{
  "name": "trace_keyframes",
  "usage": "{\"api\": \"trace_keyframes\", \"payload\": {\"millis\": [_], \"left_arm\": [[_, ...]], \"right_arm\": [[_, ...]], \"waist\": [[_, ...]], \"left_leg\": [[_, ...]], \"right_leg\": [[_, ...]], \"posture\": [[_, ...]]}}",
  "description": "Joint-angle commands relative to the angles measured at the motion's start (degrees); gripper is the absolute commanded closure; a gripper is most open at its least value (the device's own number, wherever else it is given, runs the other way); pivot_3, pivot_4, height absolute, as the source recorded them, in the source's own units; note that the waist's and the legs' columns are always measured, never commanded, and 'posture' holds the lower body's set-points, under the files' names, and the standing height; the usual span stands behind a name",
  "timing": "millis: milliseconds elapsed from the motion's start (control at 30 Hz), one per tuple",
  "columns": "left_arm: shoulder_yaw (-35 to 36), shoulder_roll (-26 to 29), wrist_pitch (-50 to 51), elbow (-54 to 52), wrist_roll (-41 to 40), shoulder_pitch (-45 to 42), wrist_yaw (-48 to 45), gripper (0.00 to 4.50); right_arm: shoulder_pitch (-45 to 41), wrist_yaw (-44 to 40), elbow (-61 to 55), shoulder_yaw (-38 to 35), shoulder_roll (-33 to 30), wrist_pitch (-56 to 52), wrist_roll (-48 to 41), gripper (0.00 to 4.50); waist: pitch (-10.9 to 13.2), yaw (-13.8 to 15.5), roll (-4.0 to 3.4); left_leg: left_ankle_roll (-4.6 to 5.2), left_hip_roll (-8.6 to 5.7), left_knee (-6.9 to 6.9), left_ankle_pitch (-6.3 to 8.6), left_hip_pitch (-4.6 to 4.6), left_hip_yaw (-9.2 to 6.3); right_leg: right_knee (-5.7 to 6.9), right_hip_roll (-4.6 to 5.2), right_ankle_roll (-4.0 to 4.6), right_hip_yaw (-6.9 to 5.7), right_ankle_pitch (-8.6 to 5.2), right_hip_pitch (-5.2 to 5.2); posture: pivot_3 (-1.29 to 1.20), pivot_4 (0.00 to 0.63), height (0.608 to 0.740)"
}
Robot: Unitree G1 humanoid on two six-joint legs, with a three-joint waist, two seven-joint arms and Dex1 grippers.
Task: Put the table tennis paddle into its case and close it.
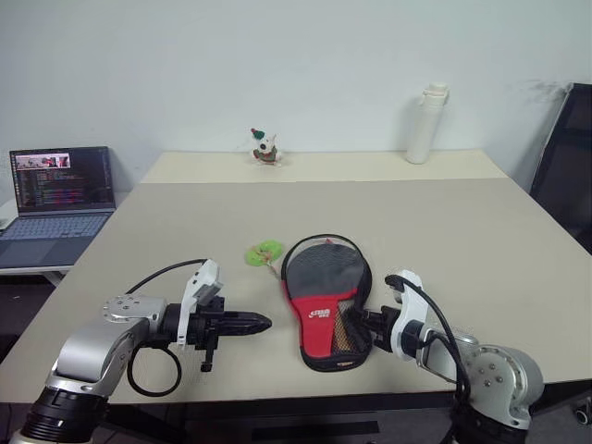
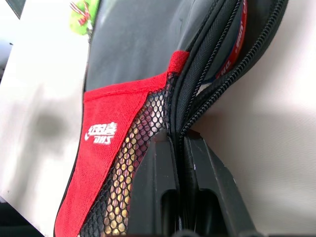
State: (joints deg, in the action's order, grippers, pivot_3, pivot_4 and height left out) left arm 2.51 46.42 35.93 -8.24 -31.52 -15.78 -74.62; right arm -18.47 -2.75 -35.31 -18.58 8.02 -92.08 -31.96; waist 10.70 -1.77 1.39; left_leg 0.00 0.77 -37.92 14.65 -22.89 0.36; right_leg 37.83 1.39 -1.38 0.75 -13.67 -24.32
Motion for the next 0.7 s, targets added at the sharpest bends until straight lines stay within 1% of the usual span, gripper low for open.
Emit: {"api": "trace_keyframes", "payload": {"millis": [33, 133, 267, 500, 600, 633, 667, 700], "left_arm": [[0.0, 1.0, -1.5, 0.3, -0.3, -0.4, -1.3, 4.50], [-0.1, 1.1, -2.3, 0.9, 0.1, 0.0, -1.8, 4.50], [-0.1, 1.5, -3.0, 1.4, 0.2, 0.2, -2.3, 4.50], [-0.4, 1.7, -2.2, 0.2, -0.2, 0.0, -1.4, 4.50], [-0.3, 1.7, -2.1, -0.1, -0.3, 0.0, -1.1, 4.50], [-0.3, 1.6, -2.0, -0.2, -0.3, 0.1, -1.0, 4.50], [-0.3, 1.6, -2.0, -0.4, -0.3, 0.1, -0.9, 4.50], [-0.3, 1.5, -1.9, -0.5, -0.4, 0.2, -0.7, 4.50]], "right_arm": [[5.4, 2.0, -4.0, 2.0, 4.3, -0.4, -3.4, 4.49], [7.8, 4.1, -4.9, 2.4, 5.1, -0.4, -6.8, 4.49], [9.7, 6.7, -4.6, 2.5, 4.5, -0.4, -12.0, 4.49], [8.5, 10.5, -1.3, 3.7, -0.2, -0.4, -18.5, 4.49], [7.7, 11.7, -0.5, 3.5, -1.3, -0.4, -19.8, 3.70], [7.6, 12.1, -0.4, 3.4, -1.6, -0.4, -20.3, 3.41], [7.5, 12.4, -0.3, 3.2, -1.8, -0.4, -20.8, 3.04], [7.5, 12.7, -0.2, 3.0, -2.1, -0.4, -21.3, 2.79]], "waist": [[0.0, 0.0, 0.00], [0.0, 0.0, 0.00], [0.0, 0.0, 0.00], [0.0, -0.2, 0.01], [0.0, -0.2, 0.01], [0.0, -0.2, 0.01], [0.0, -0.2, 0.01], [0.0, -0.2, 0.01]], "left_leg": [[0.00, 0.00, 0.00, 0.00, 0.00, 0.01], [0.00, 0.00, 0.02, 0.00, -0.01, 0.00], [0.00, 0.00, 0.04, 0.00, -0.02, 0.01], [0.01, 0.05, 0.05, 0.00, 0.01, 0.02], [0.01, 0.07, 0.06, 0.00, 0.01, 0.02], [0.01, 0.07, 0.07, 0.00, 0.01, 0.02], [0.01, 0.08, 0.07, 0.00, 0.01, 0.02], [0.01, 0.08, 0.07, 0.00, 0.01, 0.02]], "right_leg": [[0.00, 0.00, 0.00, 0.01, 0.00, 0.00], [-0.04, 0.00, 0.00, 0.00, -0.01, 0.00], [-0.07, 0.00, 0.00, 0.01, -0.01, 0.00], [-0.09, -0.04, 0.00, 0.03, -0.02, 0.02], [-0.10, -0.07, 0.02, 0.02, -0.03, 0.02], [-0.11, -0.07, 0.02, 0.02, -0.04, 0.01], [-0.11, -0.07, 0.02, 0.03, -0.04, 0.01], [-0.11, -0.08, 0.02, 0.03, -0.03, 0.01]], "posture": [[0.00, 0.150, 0.740], [0.00, 0.150, 0.740], [0.00, 0.150, 0.740], [0.00, 0.150, 0.740], [0.00, 0.150, 0.740], [0.00, 0.150, 0.740], [0.00, 0.150, 0.740], [0.00, 0.150, 0.740]]}}
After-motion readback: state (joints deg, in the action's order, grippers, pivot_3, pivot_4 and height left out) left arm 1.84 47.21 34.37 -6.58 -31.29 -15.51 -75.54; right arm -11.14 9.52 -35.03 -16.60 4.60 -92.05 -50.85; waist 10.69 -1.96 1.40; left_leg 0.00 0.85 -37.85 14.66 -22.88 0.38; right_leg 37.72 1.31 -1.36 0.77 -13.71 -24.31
